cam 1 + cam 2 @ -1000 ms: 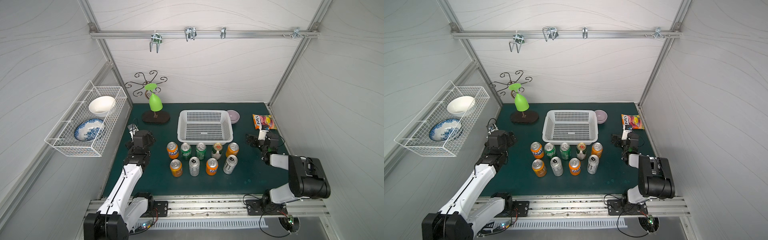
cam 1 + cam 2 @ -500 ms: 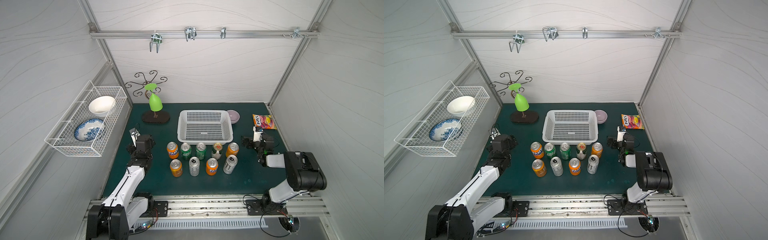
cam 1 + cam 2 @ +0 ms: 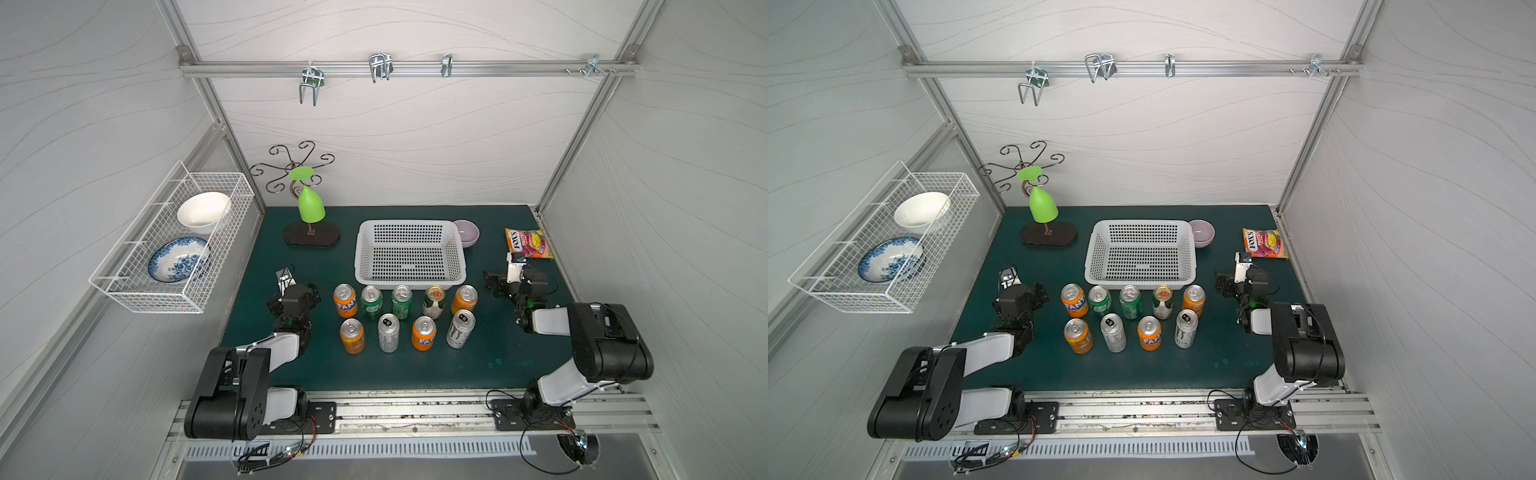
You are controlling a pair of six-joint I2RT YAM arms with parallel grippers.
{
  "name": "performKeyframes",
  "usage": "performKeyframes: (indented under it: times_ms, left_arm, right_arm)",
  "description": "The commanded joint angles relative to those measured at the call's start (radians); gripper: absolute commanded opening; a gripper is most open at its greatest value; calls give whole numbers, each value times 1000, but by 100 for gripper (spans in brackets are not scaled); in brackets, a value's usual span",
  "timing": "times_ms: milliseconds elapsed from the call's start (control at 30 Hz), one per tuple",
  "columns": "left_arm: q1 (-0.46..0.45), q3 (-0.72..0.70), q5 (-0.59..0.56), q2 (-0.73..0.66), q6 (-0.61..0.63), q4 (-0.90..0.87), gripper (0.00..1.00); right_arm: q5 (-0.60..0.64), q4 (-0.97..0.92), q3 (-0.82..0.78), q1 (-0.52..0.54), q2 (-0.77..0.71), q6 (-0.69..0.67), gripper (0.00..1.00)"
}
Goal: Take out the drinks from the basket
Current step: Reset both arms
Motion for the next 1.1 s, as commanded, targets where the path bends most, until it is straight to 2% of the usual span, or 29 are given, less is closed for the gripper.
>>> performKeyframes:
  times_ms: [0,133,167,233,267,500,1067]
  left_arm:
    - [4,5,64,76,47,260,99]
    - [4,-6,93,216,72,436,99]
    - [5,9,89,222,71,409,99]
    - [9,80,87,183,47,202,99]
    - [14,119,84,209,55,176,99]
    - [12,120,83,202,51,162,99]
    - [11,118,82,203,53,166,99]
  right_arm:
    - [9,9,15,7,4,-8,99]
    - [10,9,15,9,3,-9,99]
    - [10,9,15,9,5,-9,99]
    - [11,9,15,9,4,-10,99]
    - [12,9,15,10,2,-10,99]
    - [66,-15,26,45,0,-34,99]
    - [66,-18,29,44,3,-36,99]
